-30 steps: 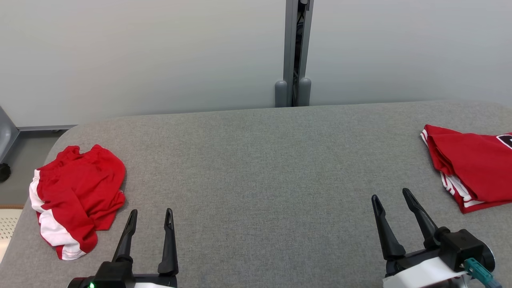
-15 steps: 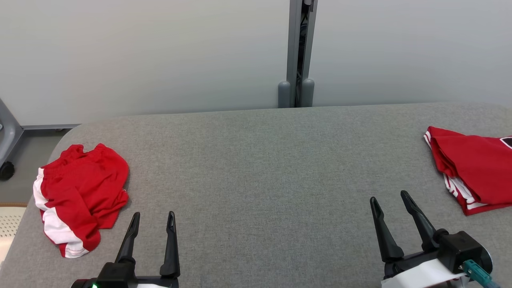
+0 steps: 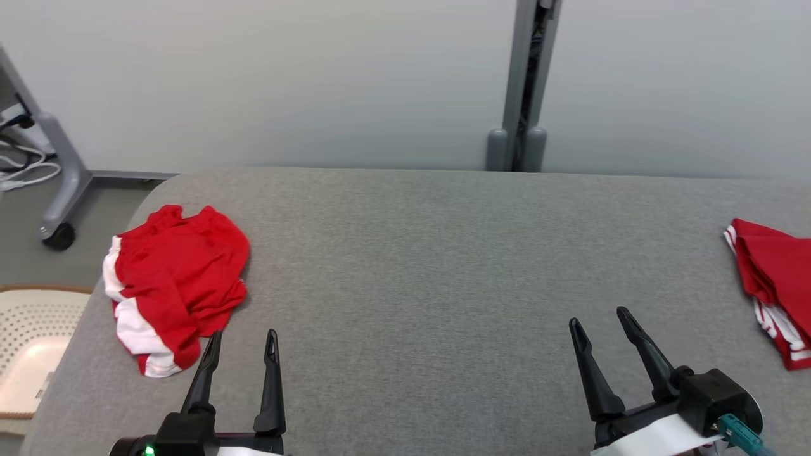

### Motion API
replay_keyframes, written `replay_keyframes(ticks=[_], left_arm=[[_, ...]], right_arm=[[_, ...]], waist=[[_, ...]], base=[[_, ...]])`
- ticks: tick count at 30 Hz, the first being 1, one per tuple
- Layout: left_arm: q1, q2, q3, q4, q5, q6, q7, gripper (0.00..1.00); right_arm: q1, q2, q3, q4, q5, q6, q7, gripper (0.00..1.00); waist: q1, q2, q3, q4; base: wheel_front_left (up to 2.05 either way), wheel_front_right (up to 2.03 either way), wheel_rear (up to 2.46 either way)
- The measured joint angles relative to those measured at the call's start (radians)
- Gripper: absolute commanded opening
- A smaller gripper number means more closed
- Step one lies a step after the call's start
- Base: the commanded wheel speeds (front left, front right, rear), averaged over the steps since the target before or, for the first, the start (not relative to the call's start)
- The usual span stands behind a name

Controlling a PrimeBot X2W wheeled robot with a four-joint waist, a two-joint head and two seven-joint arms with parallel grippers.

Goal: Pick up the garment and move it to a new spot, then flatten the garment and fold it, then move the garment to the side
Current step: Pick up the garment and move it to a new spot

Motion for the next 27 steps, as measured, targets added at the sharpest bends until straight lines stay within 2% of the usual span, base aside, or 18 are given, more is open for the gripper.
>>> replay_keyframes(ticks=[18, 27], left_arm=[[0.004, 0.0, -0.003, -0.028, 0.002, 0.021, 0.0, 1.0], [0.02, 0.0, 0.022, -0.034, -0.018, 0.034, 0.0, 1.0]], right_arm=[[0.0, 0.003, 0.02, -0.002, -0.004, 0.0, 0.0, 1.0], [0.005, 0.004, 0.019, -0.002, -0.003, 0.0, 0.0, 1.0]], waist=[[0.0, 0.0, 0.005, 0.211], [0.0, -0.0001, 0.0, 0.258]], base=[[0.0, 0.0, 0.0], [0.0, 0.0, 0.0]])
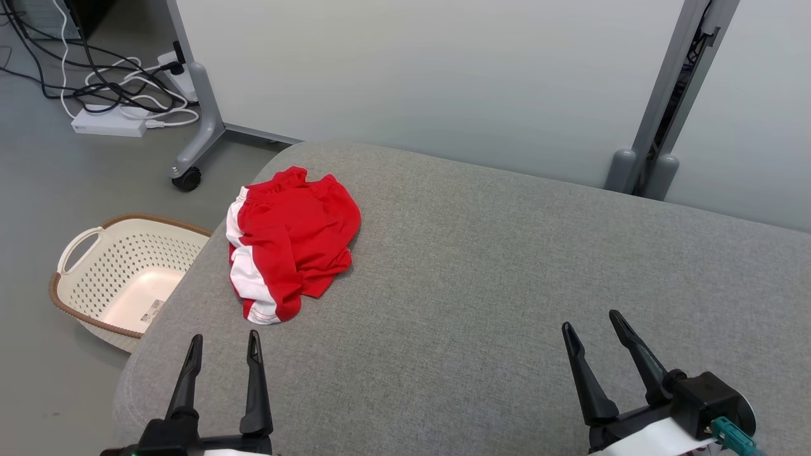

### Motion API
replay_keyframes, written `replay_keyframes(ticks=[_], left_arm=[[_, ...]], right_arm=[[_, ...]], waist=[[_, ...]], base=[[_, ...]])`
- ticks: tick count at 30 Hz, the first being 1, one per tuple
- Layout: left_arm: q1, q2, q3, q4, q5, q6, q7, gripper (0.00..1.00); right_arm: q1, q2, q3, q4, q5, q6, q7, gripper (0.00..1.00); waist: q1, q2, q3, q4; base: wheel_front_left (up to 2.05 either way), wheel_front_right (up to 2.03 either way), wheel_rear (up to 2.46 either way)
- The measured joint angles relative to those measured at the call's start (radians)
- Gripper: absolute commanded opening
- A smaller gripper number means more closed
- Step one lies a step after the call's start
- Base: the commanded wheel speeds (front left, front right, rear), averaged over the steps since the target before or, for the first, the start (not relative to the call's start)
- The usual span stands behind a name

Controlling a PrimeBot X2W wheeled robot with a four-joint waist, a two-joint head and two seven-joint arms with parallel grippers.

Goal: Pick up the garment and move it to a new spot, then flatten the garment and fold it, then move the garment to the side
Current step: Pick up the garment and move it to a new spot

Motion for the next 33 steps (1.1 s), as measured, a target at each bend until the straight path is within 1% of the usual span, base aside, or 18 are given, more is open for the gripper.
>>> replay_keyframes(ticks=[12, 17, 18, 20, 24, 33], left_arm=[[0.0, 0.0, 0.023, 0.004, -0.02, 0.007, 0.0, 1.0], [-0.039, 0.0, 0.034, 0.026, -0.032, 0.005, 0.0, 1.0], [-0.074, 0.0, 0.046, 0.037, -0.037, -0.002, 0.0, 1.0], [-0.09, 0.0, 0.051, 0.043, -0.042, -0.003, 0.0, 1.0], [-0.167, 0.0, 0.066, 0.077, -0.055, -0.007, 0.0, 1.0], [-0.413, 0.0, 0.107, 0.222, -0.092, -0.027, 0.0, 1.0]], right_arm=[[-0.001, 0.0, 0.009, 0.002, -0.001, 0.0, 0.0, 1.0], [-0.015, -0.012, 0.009, -0.003, -0.008, 0.0, 0.0, 1.0], [-0.021, -0.02, 0.011, -0.005, -0.009, 0.0, 0.0, 1.0], [-0.026, -0.024, 0.012, -0.005, -0.009, 0.0, 0.0, 1.0], [-0.06, -0.053, 0.028, -0.012, -0.023, 0.0, 0.0, 1.0], [-0.152, -0.126, 0.059, -0.033, -0.051, 0.0, 0.0, 1.0]], waist=[[0.0, 0.0, 0.014, -0.004], [0.0, 0.0, 0.04, -0.01], [0.0, 0.0, 0.057, -0.014], [0.0, 0.0, 0.067, -0.016], [0.0, 0.0, 0.112, -0.026], [0.0, 0.0, 0.245, -0.057]], base=[[0.0, 0.0, 0.0], [0.0, 0.0, 0.0], [0.0, 0.0, 0.0], [0.0, 0.0, 0.0], [0.0, 0.0, 0.0], [0.0, 0.0, 0.0]])
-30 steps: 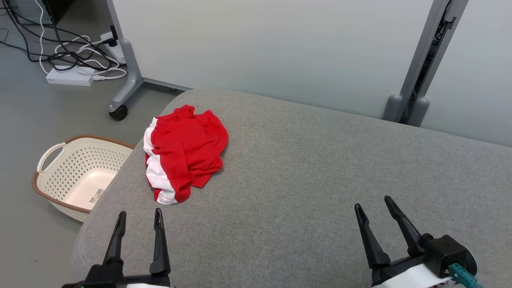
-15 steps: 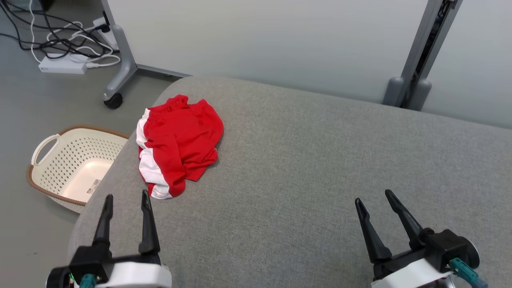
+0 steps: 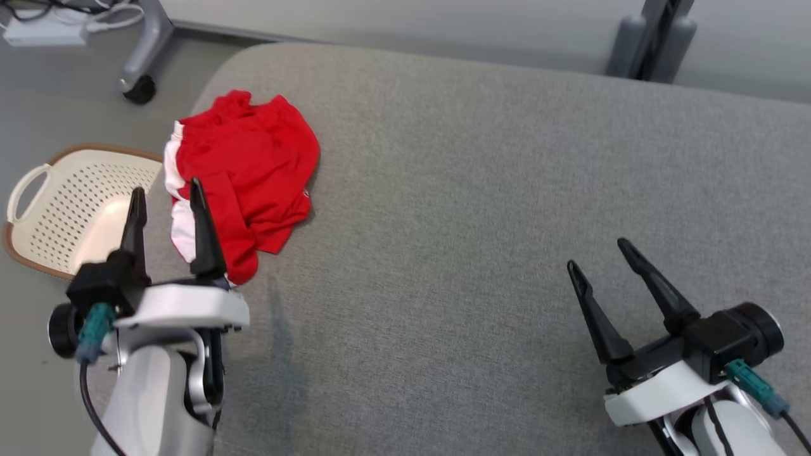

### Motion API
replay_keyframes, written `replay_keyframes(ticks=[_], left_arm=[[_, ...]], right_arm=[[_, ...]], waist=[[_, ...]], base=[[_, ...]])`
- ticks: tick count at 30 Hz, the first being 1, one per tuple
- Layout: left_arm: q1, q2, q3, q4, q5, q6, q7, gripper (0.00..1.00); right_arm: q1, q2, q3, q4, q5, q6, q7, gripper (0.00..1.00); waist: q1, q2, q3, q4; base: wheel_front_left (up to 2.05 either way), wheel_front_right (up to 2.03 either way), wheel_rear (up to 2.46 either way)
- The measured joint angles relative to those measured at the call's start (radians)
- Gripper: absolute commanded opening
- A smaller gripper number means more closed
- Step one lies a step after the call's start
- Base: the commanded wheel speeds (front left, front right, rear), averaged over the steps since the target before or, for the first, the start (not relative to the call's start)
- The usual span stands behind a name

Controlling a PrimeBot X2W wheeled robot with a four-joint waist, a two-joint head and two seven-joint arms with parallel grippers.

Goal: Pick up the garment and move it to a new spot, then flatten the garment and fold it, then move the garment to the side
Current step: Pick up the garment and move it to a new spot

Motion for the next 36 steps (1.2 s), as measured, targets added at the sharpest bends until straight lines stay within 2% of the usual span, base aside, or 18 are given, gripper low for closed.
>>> replay_keyframes(ticks=[8, 12, 18, 26, 30, 36], left_arm=[[-0.215, 0.012, 0.066, 0.219, -0.046, -0.013, 0.0, 1.0], [-0.309, 0.044, 0.09, 0.337, -0.058, -0.012, 0.007, 1.0], [-0.46, 0.081, 0.108, 0.486, -0.086, -0.017, 0.075, 1.0], [-0.633, 0.117, 0.114, 0.693, -0.14, -0.038, 0.286, 1.0], [-0.691, 0.12, 0.104, 0.791, -0.158, -0.055, 0.411, 1.0], [-0.756, 0.117, 0.123, 0.89, -0.209, -0.068, 0.536, 1.0]], right_arm=[[-0.066, -0.047, 0.015, -0.013, -0.003, 0.0, 0.0, 1.0], [-0.093, -0.061, 0.023, -0.02, -0.005, 0.0, 0.0, 1.0], [-0.119, -0.076, 0.018, -0.029, -0.01, 0.0, 0.0, 1.0], [-0.155, -0.081, 0.023, -0.036, -0.013, 0.0, 0.0, 1.0], [-0.175, -0.081, 0.031, -0.036, -0.013, 0.0, 0.0, 1.0], [-0.198, -0.082, 0.038, -0.037, -0.013, 0.0, 0.0, 1.0]], waist=[[0.0, 0.0, 0.113, -0.039], [0.0, 0.0, 0.159, -0.061], [0.0, 0.0, 0.221, -0.084], [0.0, 0.0, 0.279, -0.095], [0.0, 0.0, 0.3, -0.103], [0.0, 0.0, 0.324, -0.115]], base=[[0.0, 0.0, 0.0], [0.0, 0.0, 0.0], [0.0, 0.0, 0.0], [0.0, 0.0, 0.0], [0.0, 0.0, 0.0], [0.0, 0.0, 0.0]])
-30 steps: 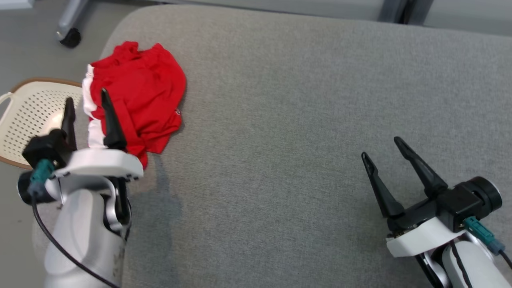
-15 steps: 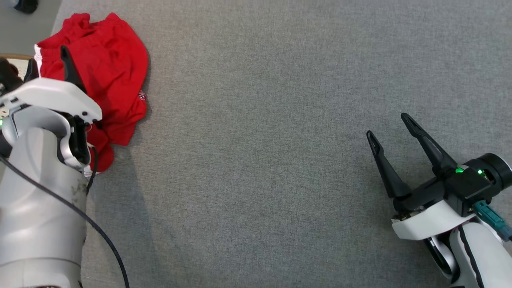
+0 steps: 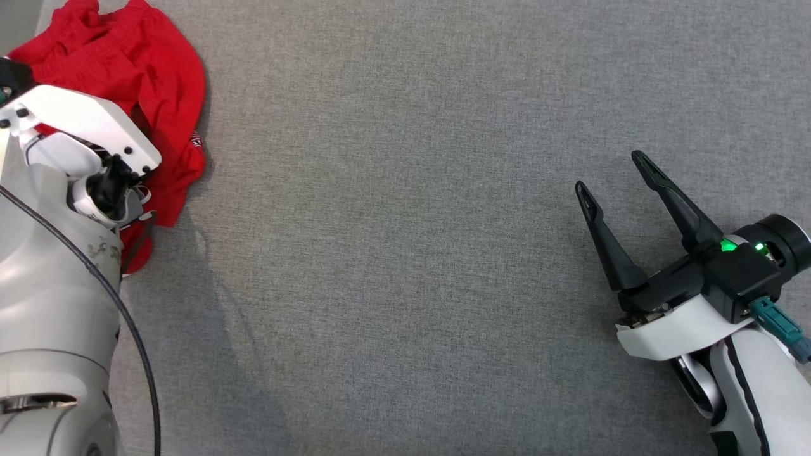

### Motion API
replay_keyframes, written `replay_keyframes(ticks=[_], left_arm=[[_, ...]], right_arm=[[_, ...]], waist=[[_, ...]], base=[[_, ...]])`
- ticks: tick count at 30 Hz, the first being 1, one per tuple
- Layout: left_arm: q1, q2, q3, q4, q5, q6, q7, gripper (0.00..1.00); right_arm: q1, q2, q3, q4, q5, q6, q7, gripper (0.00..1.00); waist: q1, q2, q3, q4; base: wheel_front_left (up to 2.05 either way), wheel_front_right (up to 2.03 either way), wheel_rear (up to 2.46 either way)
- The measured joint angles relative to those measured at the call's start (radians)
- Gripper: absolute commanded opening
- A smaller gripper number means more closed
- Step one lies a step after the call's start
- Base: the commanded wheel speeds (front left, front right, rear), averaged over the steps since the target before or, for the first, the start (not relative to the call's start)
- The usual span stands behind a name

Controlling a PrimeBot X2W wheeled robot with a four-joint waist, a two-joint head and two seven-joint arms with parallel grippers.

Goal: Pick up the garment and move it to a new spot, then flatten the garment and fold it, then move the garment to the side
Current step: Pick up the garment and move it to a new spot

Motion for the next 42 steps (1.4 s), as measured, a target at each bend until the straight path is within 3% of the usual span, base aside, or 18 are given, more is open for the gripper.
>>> replay_keyframes(ticks=[7, 8, 10, 22, 32, 42], left_arm=[[-0.042, 0.022, 0.008, 0.08, -0.031, -0.021, 0.046, 1.0], [-0.001, 0.025, -0.015, 0.073, -0.014, -0.047, -0.091, 0.0], [0.03, 0.022, -0.029, 0.063, 0.004, -0.057, -0.193, 0.0], [0.106, 0.034, -0.058, 0.015, 0.036, -0.084, -0.471, 0.0], [0.193, 0.012, -0.061, -0.087, 0.026, -0.118, -0.519, 0.0], [0.331, -0.029, -0.094, -0.318, 0.023, -0.117, -0.478, 0.0]], right_arm=[[-0.011, 0.005, -0.003, -0.004, 0.0, 0.0, 0.0, 1.0], [-0.011, 0.016, -0.002, 0.004, 0.003, 0.0, 0.0, 1.0], [-0.009, 0.028, -0.002, 0.01, 0.003, 0.0, 0.0, 1.0], [0.04, 0.086, -0.003, 0.036, 0.016, 0.0, 0.0, 1.0], [0.116, 0.134, -0.026, 0.054, 0.02, 0.0, 0.0, 1.0], [0.158, 0.165, -0.057, 0.049, 0.02, 0.0, 0.0, 1.0]], waist=[[0.0, 0.0, 0.019, -0.021], [0.0, 0.0, 0.002, -0.028], [0.0, 0.0, -0.017, -0.033], [0.0, 0.0, -0.161, -0.067], [0.0, 0.0, -0.294, -0.13], [0.0, 0.0001, -0.388, -0.24]], base=[[0.0, 0.0, 0.0], [0.0, 0.0, 0.0], [0.0, 0.0, 0.0], [0.0, 0.0, 0.0], [0.0, 0.0, 0.0], [0.0, 0.0, 0.0]])
